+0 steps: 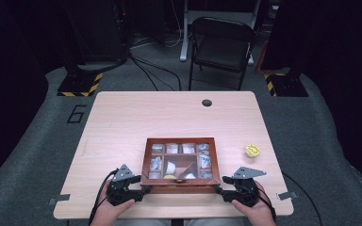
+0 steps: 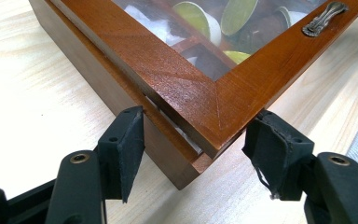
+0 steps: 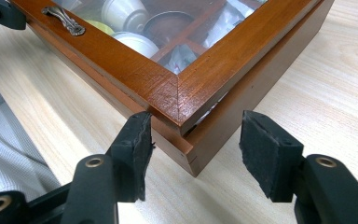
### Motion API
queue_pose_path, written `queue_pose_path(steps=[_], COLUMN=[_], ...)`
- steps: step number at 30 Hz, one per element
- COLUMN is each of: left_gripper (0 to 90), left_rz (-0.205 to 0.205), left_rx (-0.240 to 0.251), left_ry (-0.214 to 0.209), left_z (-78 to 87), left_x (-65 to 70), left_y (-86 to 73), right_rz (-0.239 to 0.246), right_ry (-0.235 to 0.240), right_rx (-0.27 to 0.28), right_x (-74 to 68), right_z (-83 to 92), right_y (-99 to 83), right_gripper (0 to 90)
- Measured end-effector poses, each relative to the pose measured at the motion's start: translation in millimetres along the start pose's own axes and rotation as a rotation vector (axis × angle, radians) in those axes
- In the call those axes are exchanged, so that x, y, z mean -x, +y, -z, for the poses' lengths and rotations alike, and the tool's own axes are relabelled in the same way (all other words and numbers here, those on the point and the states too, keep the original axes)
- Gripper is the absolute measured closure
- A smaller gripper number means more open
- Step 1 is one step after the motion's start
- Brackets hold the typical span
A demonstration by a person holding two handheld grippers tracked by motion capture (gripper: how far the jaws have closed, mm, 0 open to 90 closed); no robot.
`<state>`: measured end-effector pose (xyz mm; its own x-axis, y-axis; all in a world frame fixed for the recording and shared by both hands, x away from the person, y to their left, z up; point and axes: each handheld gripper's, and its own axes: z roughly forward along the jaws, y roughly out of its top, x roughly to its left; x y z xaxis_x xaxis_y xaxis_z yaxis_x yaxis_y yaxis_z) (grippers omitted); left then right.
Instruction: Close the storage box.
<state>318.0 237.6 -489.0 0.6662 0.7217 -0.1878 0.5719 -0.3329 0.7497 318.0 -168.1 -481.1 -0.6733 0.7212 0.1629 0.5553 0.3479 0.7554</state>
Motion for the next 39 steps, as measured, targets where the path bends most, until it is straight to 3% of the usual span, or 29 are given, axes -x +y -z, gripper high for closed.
queue_pose_path(steps=[6,9,15,20,24,27,30,33,39], left_gripper=[37.7,37.5,35.8,35.9,35.9,35.8,35.8,35.7,35.7], left_rz=[0.002,-0.016,0.031,0.030,0.038,0.050,0.036,0.054,0.066], left_rx=[-0.025,-0.030,0.001,0.005,0.034,0.041,0.037,0.046,0.087], left_ry=[0.001,0.010,-0.011,-0.007,-0.003,-0.007,-0.002,0.002,0.041], left_z=[-0.1,0.6,3.6,5.6,9.8,12.3,15.3,17.2,19.2], left_x=[0.9,2.9,0.4,-0.3,-0.6,-1.7,-4.4,-7.6,-15.8], left_y=[-2.0,-3.7,-3.1,-1.7,2.7,5.8,9.3,13.8,28.8], right_rz=[-0.013,-0.035,-0.043,-0.034,-0.027,-0.017,-0.016,-0.016,-0.035], right_ry=[0.011,0.021,0.017,0.014,0.013,0.008,0.009,0.010,-0.002], right_rx=[-0.002,0.007,0.009,0.015,0.026,0.037,0.053,0.066,0.082], right_x=[0.6,2.1,4.0,2.0,0.4,0.0,0.3,1.5,7.8], right_z=[0.0,1.6,4.0,3.5,5.9,8.4,10.9,13.4,13.9], right_y=[-0.4,-1.3,-2.6,-1.8,0.9,5.2,9.7,15.5,31.1], right_gripper=[42.3,41.7,41.4,41.0,40.5,40.2,40.0,39.3,38.5])
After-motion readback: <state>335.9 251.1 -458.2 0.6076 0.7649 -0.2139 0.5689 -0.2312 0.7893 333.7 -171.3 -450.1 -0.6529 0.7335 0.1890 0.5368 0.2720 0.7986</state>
